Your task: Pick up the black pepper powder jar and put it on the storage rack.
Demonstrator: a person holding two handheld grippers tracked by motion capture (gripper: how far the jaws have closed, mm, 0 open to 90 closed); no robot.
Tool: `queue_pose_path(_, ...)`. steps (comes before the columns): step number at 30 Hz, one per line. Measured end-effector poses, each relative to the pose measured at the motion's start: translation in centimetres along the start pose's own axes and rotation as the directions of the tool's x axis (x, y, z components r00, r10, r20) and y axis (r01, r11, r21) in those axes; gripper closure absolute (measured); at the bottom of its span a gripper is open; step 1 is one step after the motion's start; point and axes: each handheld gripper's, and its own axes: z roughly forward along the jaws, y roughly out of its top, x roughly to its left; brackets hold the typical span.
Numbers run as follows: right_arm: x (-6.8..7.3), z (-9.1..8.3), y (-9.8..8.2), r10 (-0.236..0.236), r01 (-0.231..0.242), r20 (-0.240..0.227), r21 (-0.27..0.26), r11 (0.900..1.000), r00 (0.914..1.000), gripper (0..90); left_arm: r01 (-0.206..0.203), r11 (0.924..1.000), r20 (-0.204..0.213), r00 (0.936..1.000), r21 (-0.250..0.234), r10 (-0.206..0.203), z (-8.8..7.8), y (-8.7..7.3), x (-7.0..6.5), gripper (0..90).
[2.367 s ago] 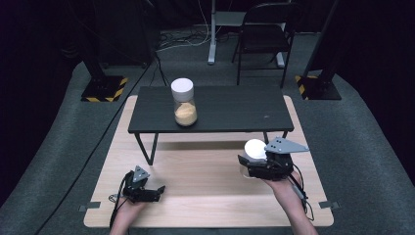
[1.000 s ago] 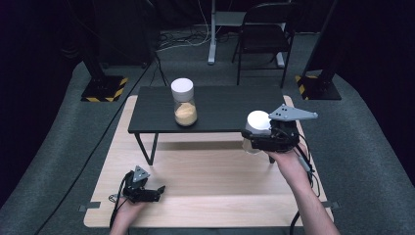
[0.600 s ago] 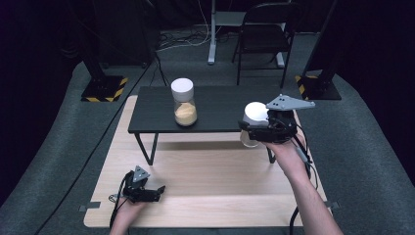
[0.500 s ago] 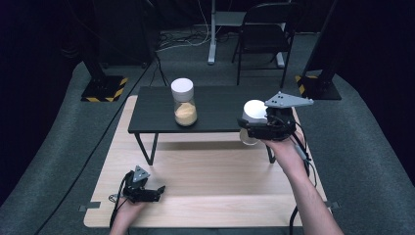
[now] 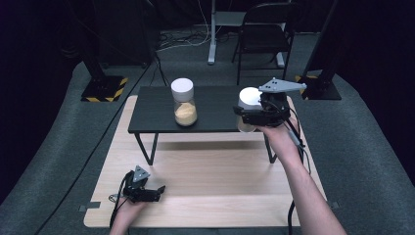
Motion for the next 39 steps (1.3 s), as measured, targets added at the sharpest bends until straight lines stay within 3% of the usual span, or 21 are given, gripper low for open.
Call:
queue_pose_path(14, -1.3, 2.3, 0.5, 0.049, -0.049, 0.043, -0.006, 0.999, 0.9979, 29.6, -0.001, 1.0, 0.001, 1.0, 0.0, 0.001, 0.0, 0.0, 0.0, 5.4)
queue_pose_path(20, -1.1, 3.4, 0.8, 0.042, -0.042, 0.061, 0.005, 0.999, 0.9973, 29.5, -0.002, 1.0, 0.002, 1.0, 0.0, 0.002, 0.0, 0.0, 0.0, 5.4)
queue_pose_path(39, -1.5, 5.1, 1.0, 0.052, -0.053, 0.051, 0.027, 0.998, 0.9973, 29.5, -0.002, 1.0, 0.002, 1.0, 0.0, 0.002, 0.0, 0.0, 0.0, 5.4)
